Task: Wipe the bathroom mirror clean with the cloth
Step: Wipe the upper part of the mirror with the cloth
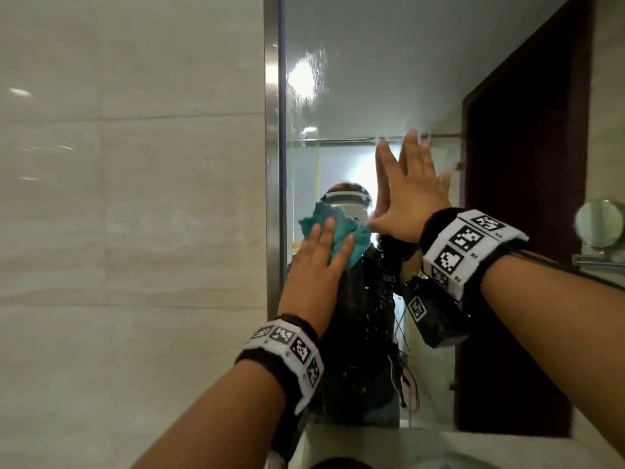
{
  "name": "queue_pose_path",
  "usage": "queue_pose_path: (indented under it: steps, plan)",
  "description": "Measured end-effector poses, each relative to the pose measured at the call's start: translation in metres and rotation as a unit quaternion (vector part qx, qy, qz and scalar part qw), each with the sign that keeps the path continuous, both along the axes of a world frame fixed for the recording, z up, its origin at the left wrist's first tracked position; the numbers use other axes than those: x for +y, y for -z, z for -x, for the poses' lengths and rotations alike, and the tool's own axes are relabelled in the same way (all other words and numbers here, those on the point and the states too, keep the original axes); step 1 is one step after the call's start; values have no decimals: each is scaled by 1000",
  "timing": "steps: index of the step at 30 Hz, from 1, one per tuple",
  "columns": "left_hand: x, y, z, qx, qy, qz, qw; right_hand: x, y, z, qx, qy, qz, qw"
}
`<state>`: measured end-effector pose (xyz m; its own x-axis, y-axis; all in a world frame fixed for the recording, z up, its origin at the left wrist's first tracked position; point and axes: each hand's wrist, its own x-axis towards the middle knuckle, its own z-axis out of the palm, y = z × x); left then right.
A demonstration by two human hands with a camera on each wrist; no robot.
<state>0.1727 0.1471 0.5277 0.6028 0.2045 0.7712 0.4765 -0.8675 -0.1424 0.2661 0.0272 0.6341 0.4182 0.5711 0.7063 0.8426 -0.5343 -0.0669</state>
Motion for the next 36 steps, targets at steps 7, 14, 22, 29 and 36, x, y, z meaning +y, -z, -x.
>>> queue_pose_path:
  steps: [7, 14, 22, 29, 36]
  plan:
    - [-4, -77, 1, -48, 10, 50, 998, -15, 29, -9, 58, 43, 1, 997]
    - [-25, -18, -34, -16, 30, -1, 999, -17, 30, -15, 55, 28, 5, 998]
    - [-30, -93, -30, -56, 14, 27, 998, -19, 29, -13, 59, 29, 7, 998]
    - [-45, -22, -41, 35, 15, -14, 999, -18, 31, -19, 47, 23, 0, 999]
    - [-41, -87, -38, -4, 12, -5, 1000, -17, 30, -18, 56, 25, -22, 998]
